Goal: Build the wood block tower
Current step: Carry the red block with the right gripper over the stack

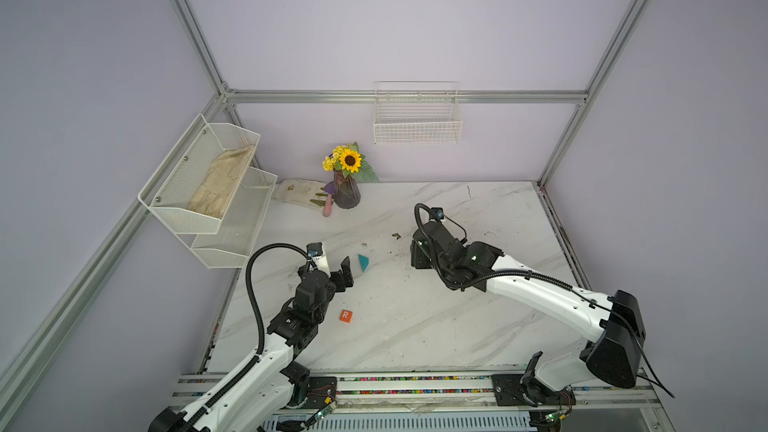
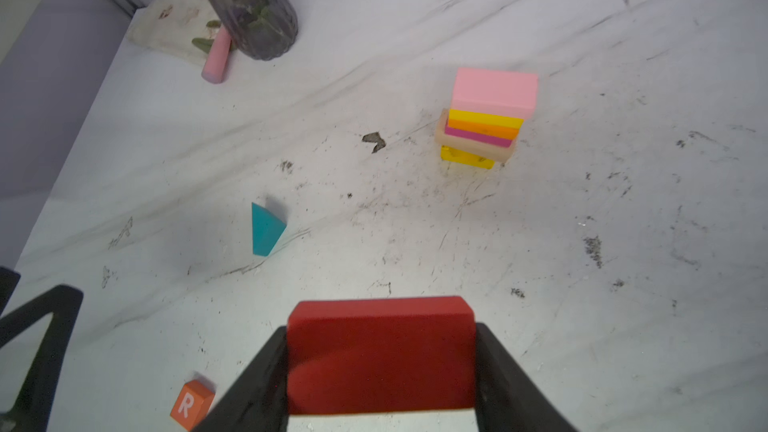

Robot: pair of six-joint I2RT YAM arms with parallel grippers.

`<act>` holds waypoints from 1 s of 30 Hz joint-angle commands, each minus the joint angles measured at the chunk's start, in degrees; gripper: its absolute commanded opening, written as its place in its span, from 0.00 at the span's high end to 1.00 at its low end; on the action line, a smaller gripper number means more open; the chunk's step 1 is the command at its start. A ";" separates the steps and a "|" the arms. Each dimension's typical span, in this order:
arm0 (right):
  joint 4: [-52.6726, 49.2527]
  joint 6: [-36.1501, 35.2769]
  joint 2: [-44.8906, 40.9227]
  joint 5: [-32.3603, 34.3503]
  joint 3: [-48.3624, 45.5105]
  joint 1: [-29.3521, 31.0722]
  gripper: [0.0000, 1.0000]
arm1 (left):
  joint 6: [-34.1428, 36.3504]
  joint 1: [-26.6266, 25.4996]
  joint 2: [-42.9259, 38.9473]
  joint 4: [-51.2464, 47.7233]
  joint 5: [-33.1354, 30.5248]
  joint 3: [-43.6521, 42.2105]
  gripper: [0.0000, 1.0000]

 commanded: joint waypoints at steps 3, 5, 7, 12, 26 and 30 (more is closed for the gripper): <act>-6.53 -2.31 5.08 1.40 8.34 -5.06 0.61 | 0.18 0.15 -0.48 2.06 0.32 -2.08 0.07; -8.12 -2.34 8.38 0.38 11.98 -7.16 0.63 | 0.24 0.19 -0.50 2.07 0.37 -2.08 0.07; -8.41 -2.31 10.85 -0.23 14.26 -8.45 0.63 | 0.24 0.22 -0.61 1.90 0.58 -2.16 0.07; -9.79 -3.17 18.15 -2.45 20.97 -11.28 0.63 | 0.22 0.27 -1.09 2.01 0.65 -2.34 0.07; -14.06 -3.69 31.40 -2.90 33.25 -15.21 0.57 | 0.19 0.19 -1.82 2.05 0.74 -2.69 0.07; -14.26 -4.29 32.09 -2.78 33.83 -15.43 0.54 | 0.15 0.24 -1.79 1.99 0.85 -2.72 0.07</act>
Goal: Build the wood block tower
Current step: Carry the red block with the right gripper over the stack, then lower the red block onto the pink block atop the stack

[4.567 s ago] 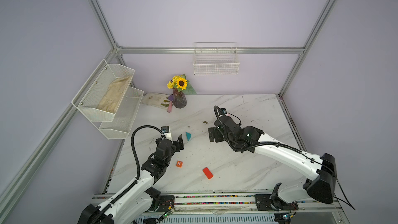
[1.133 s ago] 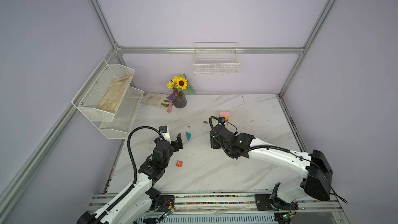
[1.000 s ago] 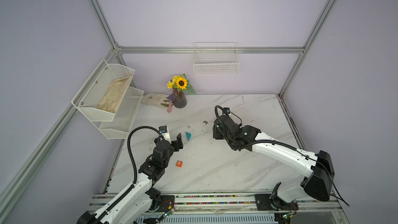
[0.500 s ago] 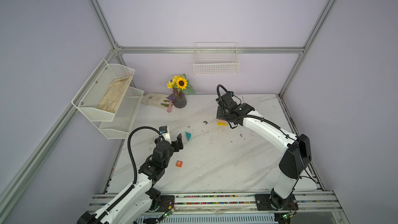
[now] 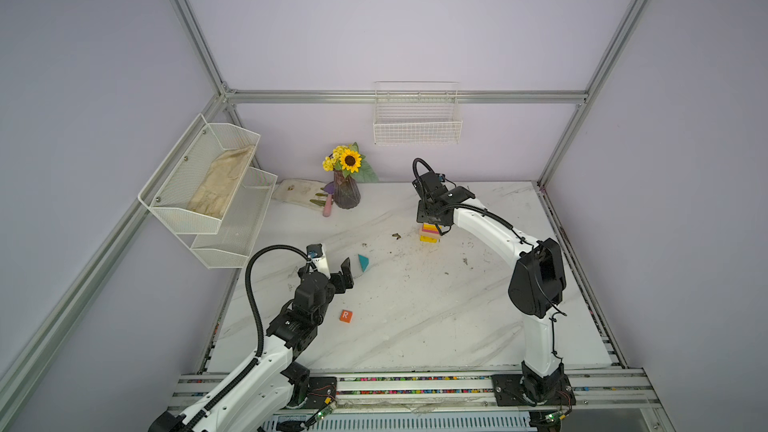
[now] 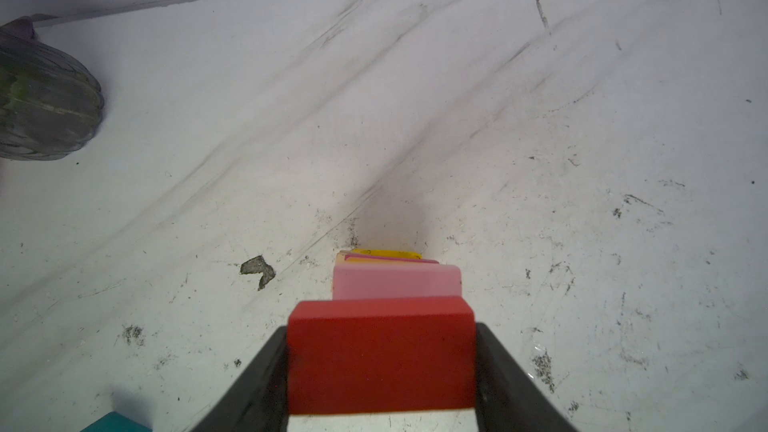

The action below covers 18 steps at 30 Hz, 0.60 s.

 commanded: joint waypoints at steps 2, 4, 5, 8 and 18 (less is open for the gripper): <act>-2.28 -1.06 0.74 1.11 1.48 -0.51 0.53 | 0.12 0.17 -0.83 1.97 0.18 -1.95 0.07; -2.19 -1.32 0.66 1.13 1.21 -0.70 0.53 | 0.17 0.20 -0.77 1.97 0.09 -2.08 0.07; -2.18 -1.51 0.65 1.12 1.13 -0.84 0.53 | 0.15 0.21 -0.81 1.92 0.11 -2.01 0.07; -2.42 -1.97 0.92 1.03 0.86 -1.27 0.53 | 0.15 0.20 -0.86 1.96 0.12 -2.04 0.07; -2.01 -2.50 2.21 -0.24 0.96 -2.19 0.53 | 0.14 0.21 -0.77 1.95 0.03 -2.08 0.07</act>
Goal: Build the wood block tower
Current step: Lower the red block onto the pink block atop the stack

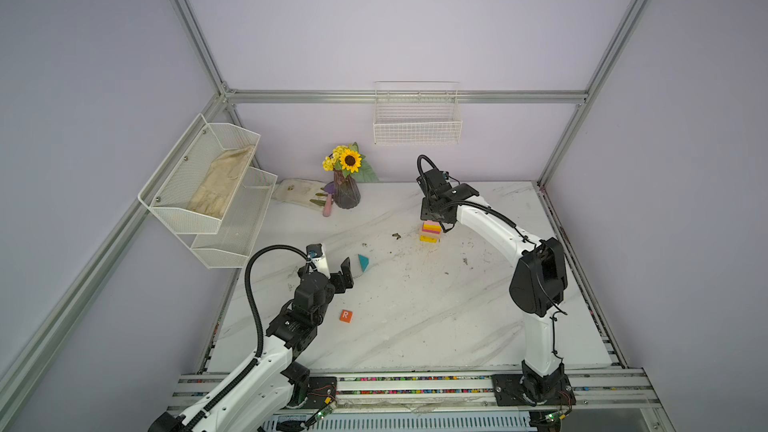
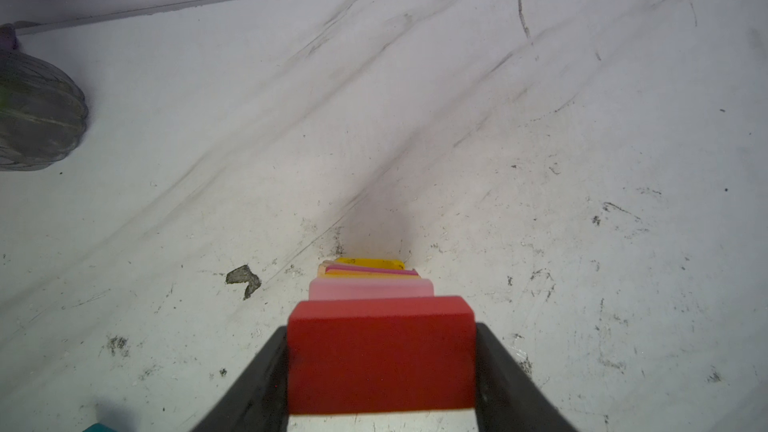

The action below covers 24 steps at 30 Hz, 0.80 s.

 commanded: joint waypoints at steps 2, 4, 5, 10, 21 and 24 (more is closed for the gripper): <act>-1.37 -0.67 2.32 -0.15 0.82 -0.43 0.52 | 0.08 0.17 -0.60 2.01 0.06 -2.04 0.07; -1.34 -0.61 2.54 -0.50 0.75 -0.61 0.52 | 0.14 0.17 -0.57 1.98 0.07 -2.04 0.07; -1.27 -0.67 2.63 -0.58 0.72 -0.61 0.52 | 0.11 0.20 -0.55 1.94 0.09 -2.04 0.07; -1.15 -0.65 2.83 -0.94 0.81 -0.69 0.51 | 0.19 0.13 -0.48 2.01 0.04 -2.08 0.07; -1.15 -0.33 2.68 -2.17 0.90 -0.69 0.42 | 0.06 0.20 -0.48 2.01 0.05 -2.04 0.07; -1.24 0.07 2.52 -2.18 0.74 -0.65 0.36 | 0.16 0.17 -0.47 2.03 0.10 -1.98 0.07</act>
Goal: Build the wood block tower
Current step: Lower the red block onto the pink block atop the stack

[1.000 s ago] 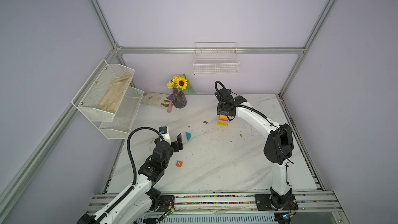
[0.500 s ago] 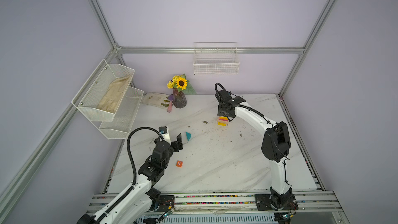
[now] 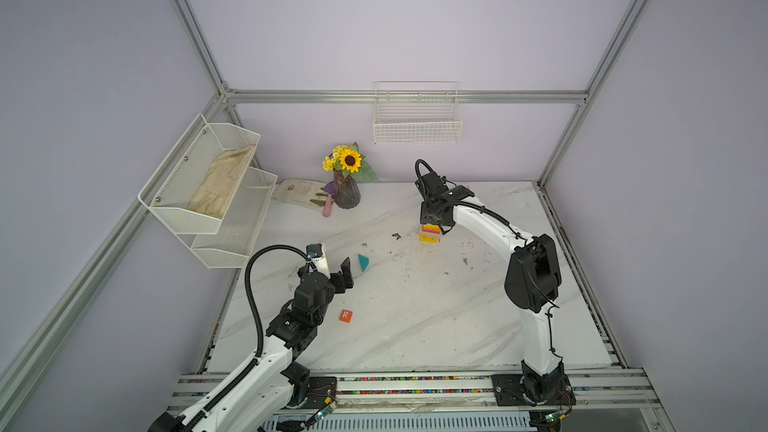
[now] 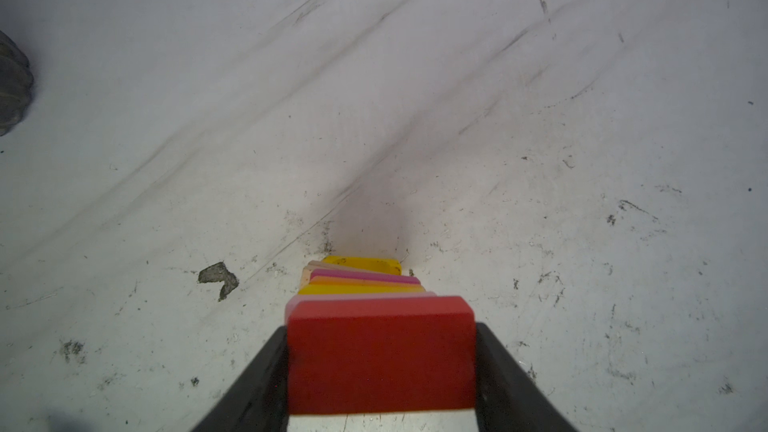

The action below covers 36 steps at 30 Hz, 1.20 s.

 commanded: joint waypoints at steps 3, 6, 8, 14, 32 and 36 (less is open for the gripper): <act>-1.42 0.82 -0.32 -1.21 0.56 -0.30 0.31 | 0.08 0.21 -0.54 2.06 0.21 -1.97 0.07; -1.33 0.82 -0.58 -0.89 0.31 -0.30 0.28 | 0.09 0.18 -0.46 2.01 0.21 -2.03 0.07; -1.24 0.82 -0.67 -1.04 0.30 -0.26 0.27 | 0.11 0.23 -0.50 2.01 0.13 -2.02 0.07; -1.15 0.82 -0.89 -1.24 0.33 -0.23 0.26 | 0.15 0.19 -0.49 2.04 0.13 -1.97 0.07; -1.00 1.25 -0.75 -2.12 0.74 -0.30 0.32 | 0.19 0.16 -0.49 2.02 0.17 -2.03 0.07; -0.80 1.48 -0.73 -2.29 0.72 -0.30 0.32 | 0.19 0.20 -0.50 2.03 0.23 -2.07 0.07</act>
